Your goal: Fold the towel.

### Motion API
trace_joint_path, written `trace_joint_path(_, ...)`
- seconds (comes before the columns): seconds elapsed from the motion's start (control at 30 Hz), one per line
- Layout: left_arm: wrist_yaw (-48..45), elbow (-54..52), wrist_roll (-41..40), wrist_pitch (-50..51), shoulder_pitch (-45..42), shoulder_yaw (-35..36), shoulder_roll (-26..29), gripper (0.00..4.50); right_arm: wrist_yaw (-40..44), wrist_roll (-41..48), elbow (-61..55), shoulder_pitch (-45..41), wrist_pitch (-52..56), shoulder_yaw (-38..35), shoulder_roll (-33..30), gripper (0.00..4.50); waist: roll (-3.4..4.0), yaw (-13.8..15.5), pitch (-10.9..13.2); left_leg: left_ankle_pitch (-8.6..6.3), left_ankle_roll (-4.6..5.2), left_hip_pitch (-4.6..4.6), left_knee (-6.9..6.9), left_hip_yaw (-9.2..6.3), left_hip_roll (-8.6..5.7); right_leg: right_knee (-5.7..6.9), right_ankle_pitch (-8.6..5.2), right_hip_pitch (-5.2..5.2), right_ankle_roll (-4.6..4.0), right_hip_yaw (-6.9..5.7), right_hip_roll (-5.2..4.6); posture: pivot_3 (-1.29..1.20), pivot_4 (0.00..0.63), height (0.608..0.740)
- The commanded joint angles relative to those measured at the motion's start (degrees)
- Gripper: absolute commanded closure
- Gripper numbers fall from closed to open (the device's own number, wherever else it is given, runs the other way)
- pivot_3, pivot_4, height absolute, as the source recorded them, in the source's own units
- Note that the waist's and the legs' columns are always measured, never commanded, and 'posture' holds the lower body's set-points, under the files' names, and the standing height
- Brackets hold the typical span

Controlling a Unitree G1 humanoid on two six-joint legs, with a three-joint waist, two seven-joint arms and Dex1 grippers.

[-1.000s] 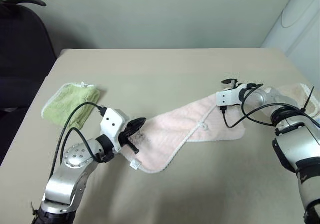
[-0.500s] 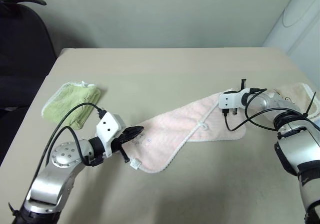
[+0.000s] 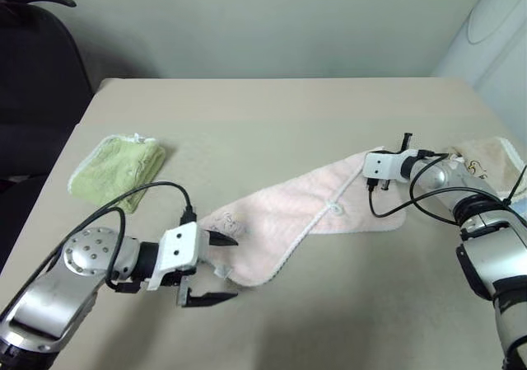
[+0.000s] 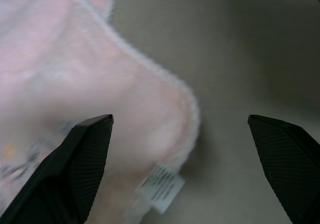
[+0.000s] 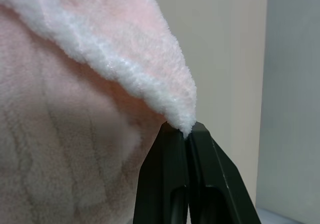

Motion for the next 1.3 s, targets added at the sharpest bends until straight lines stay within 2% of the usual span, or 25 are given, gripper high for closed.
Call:
trace_joint_path(0.03,0.02,-1.53,2.59,-0.58,-1.49,-5.27,-0.65,0.03,0.52,2.72,-3.52,0.84,-0.65,-2.73,-1.56,4.5,0.0,0.02,0.0,-0.03,0.05,0.0,0.0,0.0,0.0,0.0,0.0,0.0,0.0,0.0,0.0,0.0,0.15,0.74)
trace_joint_path(0.2,1.27,2.49,10.17,-2.99,-5.27,-12.94,-2.43,0.03,1.88,4.32,-7.44,3.18,-0.19,-4.15,-2.59,4.5,0.02,0.0,-0.01,-0.05,0.09,0.0,0.01,-0.02,0.01,-0.02,0.0,0.01,0.0,-0.02,0.0,0.0,0.15,0.74)
trace_joint_path(0.33,2.12,6.47,11.81,-3.5,-8.55,-14.84,-5.54,0.03,3.07,5.55,-11.09,5.61,0.25,-5.21,-3.64,4.5,0.02,0.0,-0.01,-0.07,0.13,-0.03,0.02,-0.05,0.02,-0.02,0.0,0.0,0.0,-0.04,-0.01,0.0,0.15,0.74)
trace_joint_path(0.53,1.65,10.35,14.15,-5.37,-9.71,-16.39,-7.14,0.03,4.7,7.1,-16.11,9.38,1.83,-6.96,-5.49,4.5,0.02,-0.05,-0.01,-0.04,0.09,-0.03,0.02,-0.06,0.03,-0.03,0.0,0.01,0.0,-0.05,0.0,0.0,0.15,0.74)
trace_joint_path(0.63,1.25,10.7,14.13,-6.26,-9.49,-16.76,-7.79,0.59,5.38,7.65,-18.08,10.72,2.78,-7.79,-6.08,4.5,0.05,-0.06,-0.03,-0.04,0.1,-0.02,0.02,-0.07,0.03,-0.02,0.0,0.02,0.01,-0.05,0.0,0.0,0.15,0.74)
trace_joint_path(1.0,2.33,12.2,16.14,-8.86,-8.73,-17.44,-9.09,4.46,6.56,8.43,-22.0,12.68,4.86,-8.59,-6.23,4.5,0.07,-0.09,-0.04,-0.04,0.12,-0.02,0.04,-0.07,0.04,-0.02,0.01,0.02,0.02,-0.05,0.0,0.0,0.15,0.74)
trace_joint_path(1.17,2.88,11.28,14.69,-8.55,-7.82,-16.44,-9.41,4.46,6.45,8.37,-22.1,12.53,5.07,-8.37,-5.85,4.5,0.08,-0.1,-0.05,-0.04,0.13,-0.01,0.04,-0.08,0.04,-0.02,0.01,0.03,0.02,-0.05,0.0,0.0,0.15,0.74)
trace_joint_path(1.3,4.19,7.69,4.93,-1.47,-7.43,-10.81,-11.66,4.46,6.42,8.26,-21.3,11.97,4.76,-8.28,-5.96,4.5,0.08,-0.12,-0.05,-0.02,0.11,-0.02,0.04,-0.07,0.04,-0.02,0.01,0.02,0.02,-0.05,0.0,0.0,0.15,0.74)
